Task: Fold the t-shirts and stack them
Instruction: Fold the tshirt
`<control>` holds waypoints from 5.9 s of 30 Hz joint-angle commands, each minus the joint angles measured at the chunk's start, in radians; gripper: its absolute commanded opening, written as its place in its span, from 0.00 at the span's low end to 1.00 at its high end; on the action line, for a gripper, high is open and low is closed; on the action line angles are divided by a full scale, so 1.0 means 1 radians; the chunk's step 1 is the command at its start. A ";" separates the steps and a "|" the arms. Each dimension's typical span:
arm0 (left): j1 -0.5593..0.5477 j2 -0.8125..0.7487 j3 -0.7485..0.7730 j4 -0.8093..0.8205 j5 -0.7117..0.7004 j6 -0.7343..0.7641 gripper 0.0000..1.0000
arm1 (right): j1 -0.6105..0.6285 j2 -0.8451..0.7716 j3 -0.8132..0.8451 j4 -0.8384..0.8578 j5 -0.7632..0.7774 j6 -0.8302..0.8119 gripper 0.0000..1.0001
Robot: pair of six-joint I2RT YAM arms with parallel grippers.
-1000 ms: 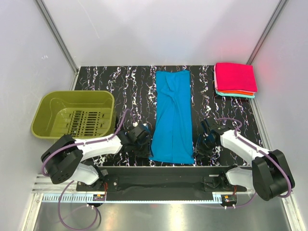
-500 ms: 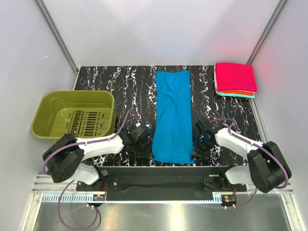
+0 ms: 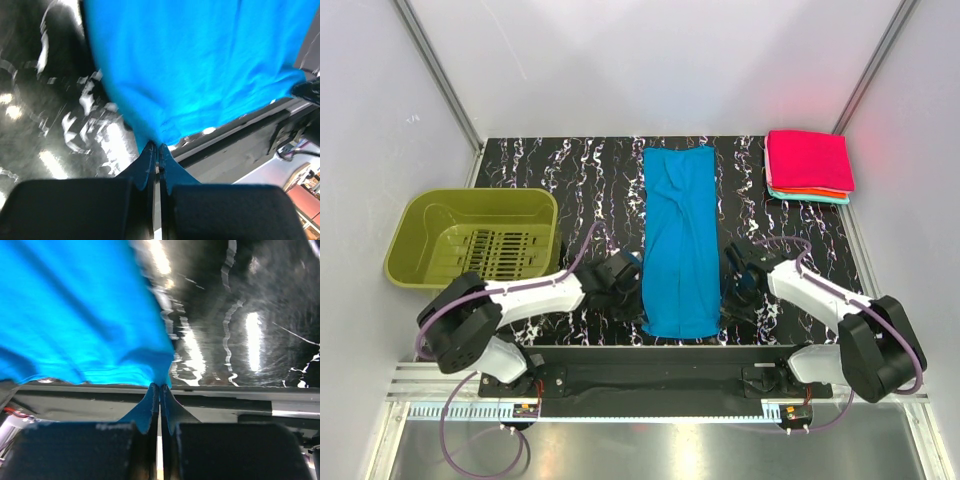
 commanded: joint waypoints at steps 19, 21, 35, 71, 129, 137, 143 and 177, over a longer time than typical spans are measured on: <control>0.329 0.429 0.720 -0.161 0.004 0.253 0.00 | -0.187 0.472 0.691 0.006 0.016 -0.442 0.00; 0.352 0.486 0.787 -0.163 0.002 0.275 0.00 | -0.197 0.529 0.758 -0.006 0.036 -0.477 0.00; 0.470 0.734 1.099 -0.153 0.080 0.293 0.00 | -0.280 0.741 1.062 -0.014 -0.022 -0.571 0.00; 0.580 0.994 1.354 0.078 0.260 0.236 0.01 | -0.370 1.062 1.509 0.006 -0.143 -0.603 0.04; 0.468 0.660 0.736 0.023 0.258 0.364 0.00 | -0.393 0.721 0.639 0.323 -0.338 -0.469 0.00; 0.413 0.450 0.506 0.018 0.179 0.328 0.00 | -0.392 0.513 0.394 0.314 -0.229 -0.394 0.00; 0.333 0.336 0.342 -0.014 0.113 0.269 0.00 | -0.390 0.368 0.205 0.313 -0.189 -0.374 0.00; 0.434 0.730 0.954 -0.169 0.056 0.413 0.34 | -0.392 0.802 0.771 0.296 -0.140 -0.451 0.13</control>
